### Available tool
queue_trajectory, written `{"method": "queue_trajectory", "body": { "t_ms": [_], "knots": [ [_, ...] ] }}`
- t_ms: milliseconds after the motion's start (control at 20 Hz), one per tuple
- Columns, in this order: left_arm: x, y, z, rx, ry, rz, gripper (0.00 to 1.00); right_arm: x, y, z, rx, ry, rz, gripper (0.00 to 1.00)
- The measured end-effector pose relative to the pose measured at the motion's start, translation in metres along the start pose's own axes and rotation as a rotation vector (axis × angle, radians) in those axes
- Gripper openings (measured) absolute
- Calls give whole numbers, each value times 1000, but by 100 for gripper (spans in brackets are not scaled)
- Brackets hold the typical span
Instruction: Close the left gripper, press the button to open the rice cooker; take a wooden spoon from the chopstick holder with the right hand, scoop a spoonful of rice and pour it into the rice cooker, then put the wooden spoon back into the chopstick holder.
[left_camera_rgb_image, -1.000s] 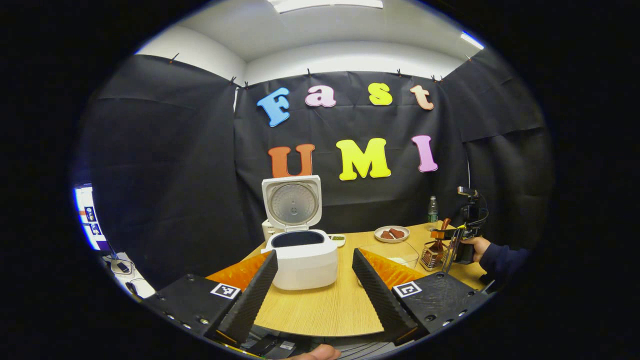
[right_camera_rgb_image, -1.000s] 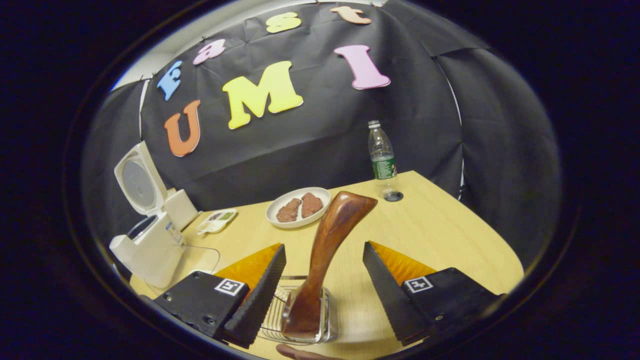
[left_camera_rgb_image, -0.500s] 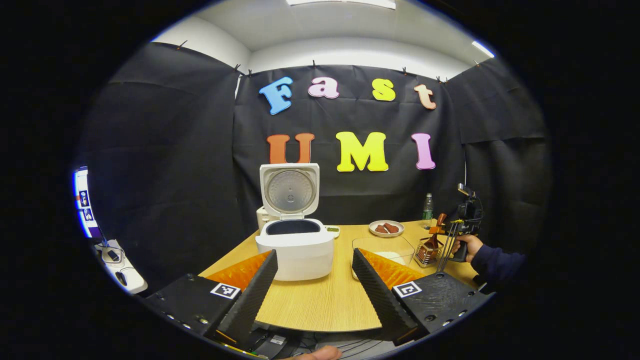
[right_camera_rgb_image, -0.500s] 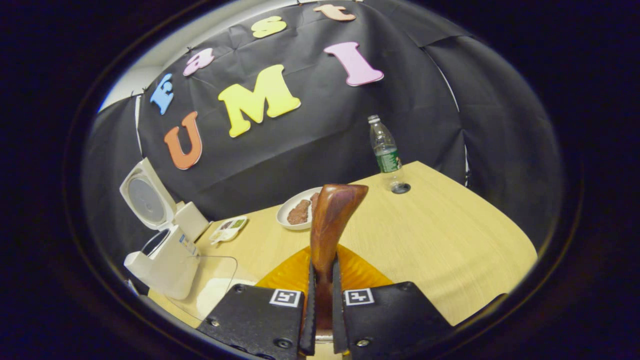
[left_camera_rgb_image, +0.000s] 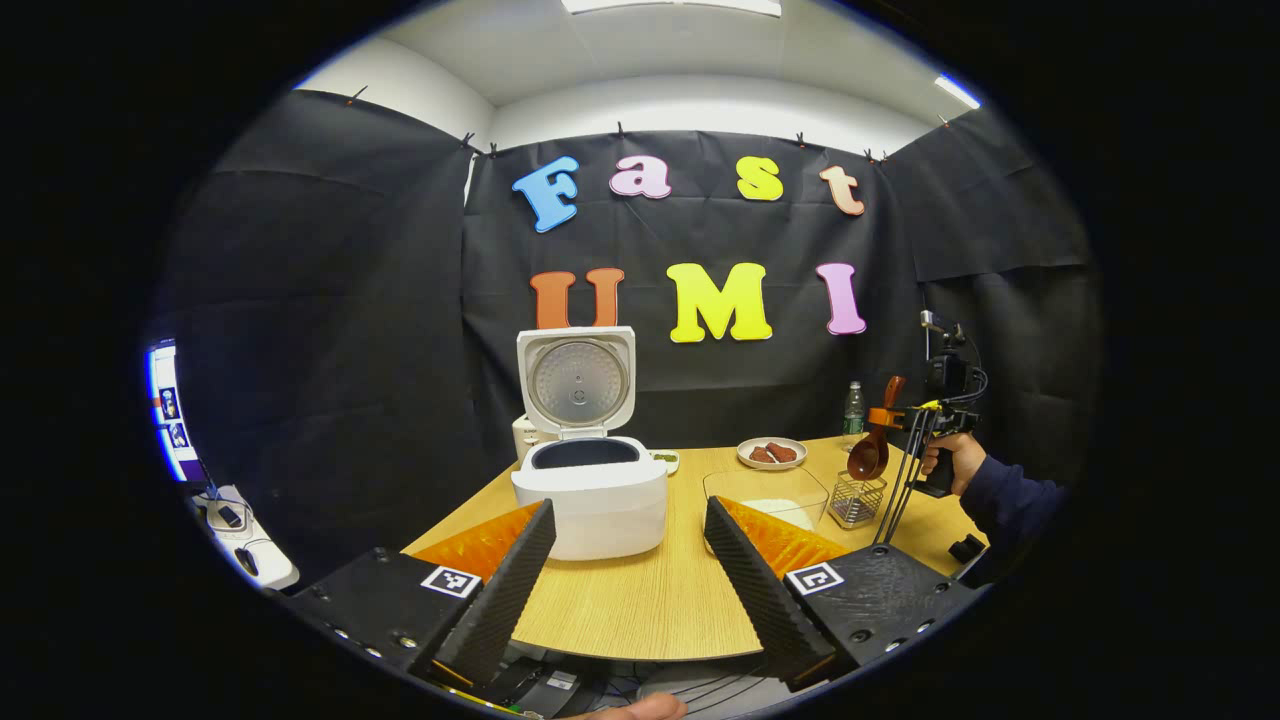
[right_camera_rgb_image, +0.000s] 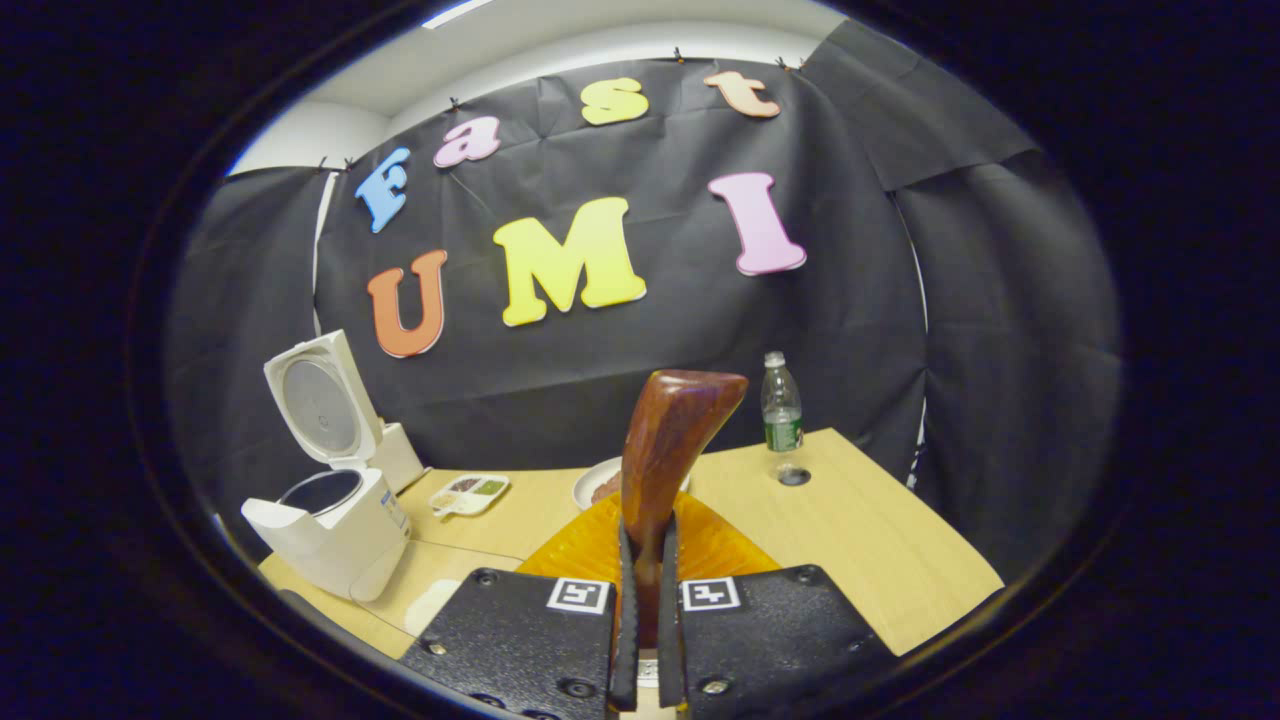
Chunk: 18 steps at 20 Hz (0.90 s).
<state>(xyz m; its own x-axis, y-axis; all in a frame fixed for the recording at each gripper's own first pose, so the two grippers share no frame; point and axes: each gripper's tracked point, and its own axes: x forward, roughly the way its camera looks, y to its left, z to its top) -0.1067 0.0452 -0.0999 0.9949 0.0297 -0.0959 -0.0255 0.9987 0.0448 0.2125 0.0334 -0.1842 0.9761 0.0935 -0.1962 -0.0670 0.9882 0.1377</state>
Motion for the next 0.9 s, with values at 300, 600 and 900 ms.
{"method": "queue_trajectory", "body": {
  "t_ms": [300, 600, 900],
  "knots": [
    [-4, 8, -1, 4, -4, 9, 95, -9, 43, 20, -24, -63, -1, 13],
    [-5, 20, -4, 6, -4, 19, 95, 1, 113, 2, -87, -83, 55, 13],
    [-4, 30, -11, -8, 6, 30, 95, 22, 153, -58, -151, -14, 89, 13]
  ]
}}
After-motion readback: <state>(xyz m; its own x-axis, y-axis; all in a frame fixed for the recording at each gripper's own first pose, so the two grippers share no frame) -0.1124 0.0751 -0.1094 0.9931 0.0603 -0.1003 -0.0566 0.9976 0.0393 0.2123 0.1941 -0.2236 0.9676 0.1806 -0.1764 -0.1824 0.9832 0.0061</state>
